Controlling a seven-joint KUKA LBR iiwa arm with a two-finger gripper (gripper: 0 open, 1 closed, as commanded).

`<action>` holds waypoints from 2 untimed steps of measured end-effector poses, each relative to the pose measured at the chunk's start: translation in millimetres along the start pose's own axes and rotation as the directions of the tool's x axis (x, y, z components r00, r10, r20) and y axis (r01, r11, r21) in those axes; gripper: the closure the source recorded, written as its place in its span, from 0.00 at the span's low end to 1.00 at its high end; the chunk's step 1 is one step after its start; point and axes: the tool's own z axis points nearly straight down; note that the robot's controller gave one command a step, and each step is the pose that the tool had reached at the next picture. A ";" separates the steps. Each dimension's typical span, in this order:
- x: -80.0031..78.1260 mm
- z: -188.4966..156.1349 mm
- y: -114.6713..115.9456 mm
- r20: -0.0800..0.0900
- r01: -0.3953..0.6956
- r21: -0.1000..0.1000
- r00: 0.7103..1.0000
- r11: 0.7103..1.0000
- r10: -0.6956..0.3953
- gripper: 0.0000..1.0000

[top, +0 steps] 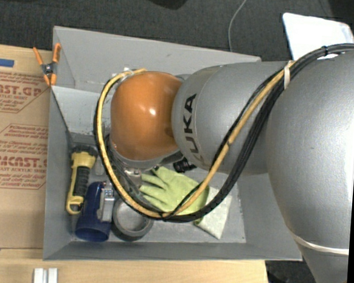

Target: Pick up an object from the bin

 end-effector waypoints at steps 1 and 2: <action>-2.2 -4.1 -1.2 0.008 -0.002 -0.002 1.000 1.000 0.002 0.00; 16.8 71.2 -4.5 0.011 0.128 -0.003 0.992 0.992 -0.128 0.00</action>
Offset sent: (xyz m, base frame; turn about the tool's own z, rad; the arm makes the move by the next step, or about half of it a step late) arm -0.0280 -0.0075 -0.1087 -0.1876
